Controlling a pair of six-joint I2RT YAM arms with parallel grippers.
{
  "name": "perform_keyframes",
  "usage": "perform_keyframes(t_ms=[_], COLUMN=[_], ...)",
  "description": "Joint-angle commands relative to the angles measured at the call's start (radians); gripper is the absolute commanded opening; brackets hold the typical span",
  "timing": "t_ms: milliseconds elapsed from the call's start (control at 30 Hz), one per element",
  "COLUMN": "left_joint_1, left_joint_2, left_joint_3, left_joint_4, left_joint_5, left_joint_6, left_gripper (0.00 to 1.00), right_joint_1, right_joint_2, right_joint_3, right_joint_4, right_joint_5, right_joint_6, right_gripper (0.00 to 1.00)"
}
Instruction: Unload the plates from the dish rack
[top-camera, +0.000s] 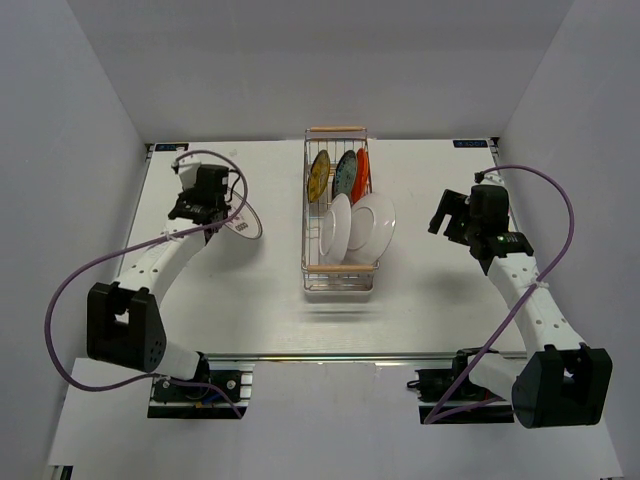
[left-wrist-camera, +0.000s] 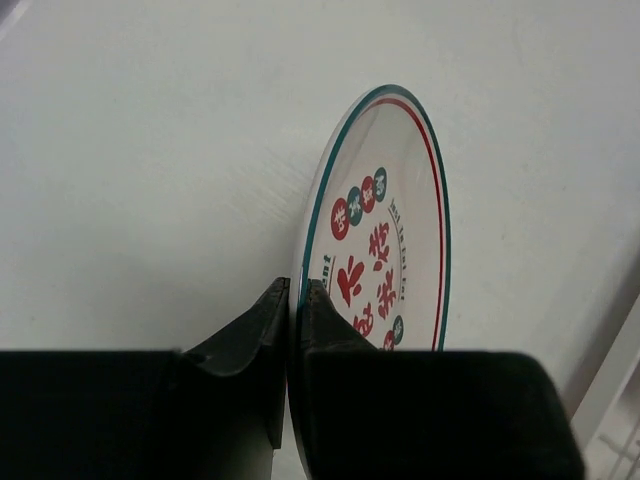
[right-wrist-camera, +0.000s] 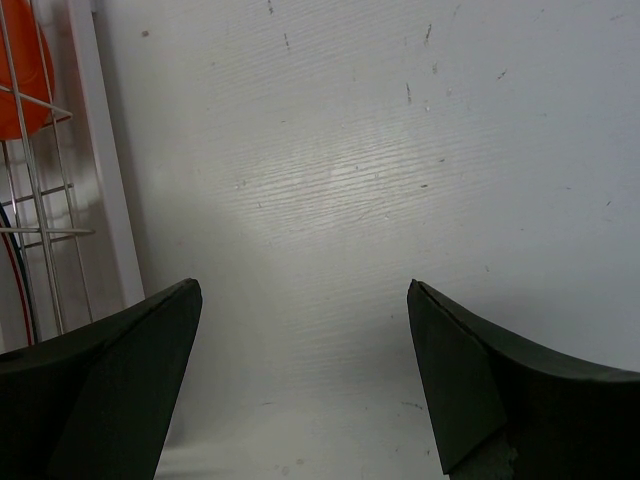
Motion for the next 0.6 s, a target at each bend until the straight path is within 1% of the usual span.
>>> perform_keyframes(t_ms=[0,67,233,300,367,433,567], left_joint_1=[0.041,0.069,0.102,0.113,0.124,0.124,0.133], left_joint_2=[-0.093,-0.113,-0.113,-0.107,-0.090,-0.082,-0.066], left_joint_3=[-0.106,-0.164,-0.278,-0.302,-0.302,-0.309,-0.329], left_joint_4=[0.217,0.257,0.353,0.361,0.335,0.318,0.298], left_joint_5=[0.154,0.224,0.291,0.315,0.314,0.314,0.335], left_joint_6=[-0.094,-0.109,-0.161,-0.170,-0.178,-0.183,-0.181], left_gripper=[0.00,0.00,0.00,0.00,0.00,0.03,0.14], right_joint_1=[0.000,-0.002,0.000,0.001,0.000,0.000,0.000], right_joint_2=[0.008,0.009,0.015,0.015,0.015,0.017,0.015], right_joint_3=[0.047,0.044,0.046,0.046,0.044,0.042,0.039], right_joint_4=[0.001,0.004,0.002,0.001,0.002,0.004,0.001], right_joint_5=[-0.011,-0.014,-0.023,-0.017,-0.017,-0.020,-0.017], right_joint_6=[-0.014,-0.014,-0.010,-0.005,-0.002,0.000,0.001], right_gripper=[0.89,0.89,0.89,0.89,0.89,0.89,0.89])
